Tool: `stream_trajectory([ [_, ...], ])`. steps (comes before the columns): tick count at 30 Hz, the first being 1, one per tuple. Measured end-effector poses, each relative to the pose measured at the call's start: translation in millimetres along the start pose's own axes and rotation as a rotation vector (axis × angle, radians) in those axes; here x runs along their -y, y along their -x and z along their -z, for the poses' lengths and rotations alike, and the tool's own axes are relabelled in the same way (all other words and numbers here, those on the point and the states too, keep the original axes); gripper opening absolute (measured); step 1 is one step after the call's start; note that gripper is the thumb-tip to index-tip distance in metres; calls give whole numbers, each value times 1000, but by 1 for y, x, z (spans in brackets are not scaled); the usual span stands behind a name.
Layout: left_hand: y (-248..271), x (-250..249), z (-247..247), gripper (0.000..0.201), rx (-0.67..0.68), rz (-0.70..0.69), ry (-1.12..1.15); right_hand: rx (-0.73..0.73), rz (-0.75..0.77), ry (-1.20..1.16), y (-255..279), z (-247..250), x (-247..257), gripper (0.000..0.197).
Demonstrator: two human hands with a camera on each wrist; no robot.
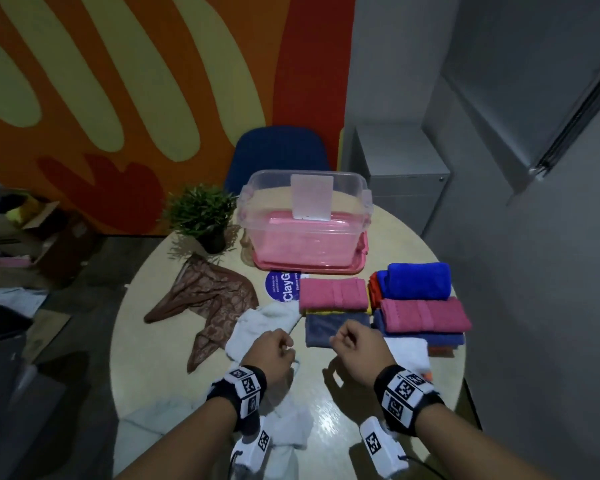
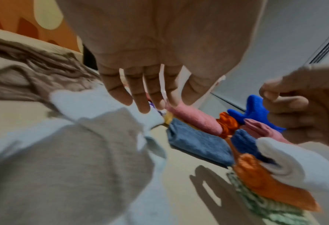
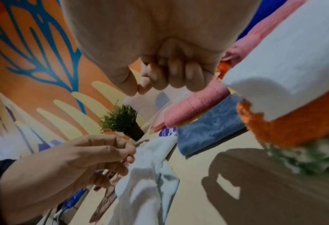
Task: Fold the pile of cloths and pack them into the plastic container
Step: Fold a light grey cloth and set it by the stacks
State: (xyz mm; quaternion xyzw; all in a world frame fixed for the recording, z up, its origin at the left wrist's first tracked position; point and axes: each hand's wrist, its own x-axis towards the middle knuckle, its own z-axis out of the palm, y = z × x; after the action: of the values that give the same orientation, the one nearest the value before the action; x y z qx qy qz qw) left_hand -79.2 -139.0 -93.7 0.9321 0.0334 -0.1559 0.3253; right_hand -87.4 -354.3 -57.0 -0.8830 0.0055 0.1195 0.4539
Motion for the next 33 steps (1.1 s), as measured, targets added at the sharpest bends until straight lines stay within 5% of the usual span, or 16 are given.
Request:
stream_trajectory([
  [6,15,108,61,8,57,145,-160,274,-11,185,-6,-54,17,9],
  [11,38,181,80,59,535,126,-403,523,-31,293,-2,-104,25,17],
  [15,40,202,67,41,391,-30,-470,699,0,503,-2,-134,35,54],
  [20,16,206,70,32,163,-17,-384,608,-30,672,-5,-149,33,64],
  [26,-7,167,127,21,-12,-2,-171,390,-67,861,-9,-155,54,52],
  [29,-4,138,157,6,35,-164,45,230,108,545,-19,-156,88,76],
  [31,3,114,178,14,151,-339,74,161,249,261,-28,-152,124,92],
  [33,8,94,201,31,177,-495,5,99,373,107,-37,-141,162,80],
])
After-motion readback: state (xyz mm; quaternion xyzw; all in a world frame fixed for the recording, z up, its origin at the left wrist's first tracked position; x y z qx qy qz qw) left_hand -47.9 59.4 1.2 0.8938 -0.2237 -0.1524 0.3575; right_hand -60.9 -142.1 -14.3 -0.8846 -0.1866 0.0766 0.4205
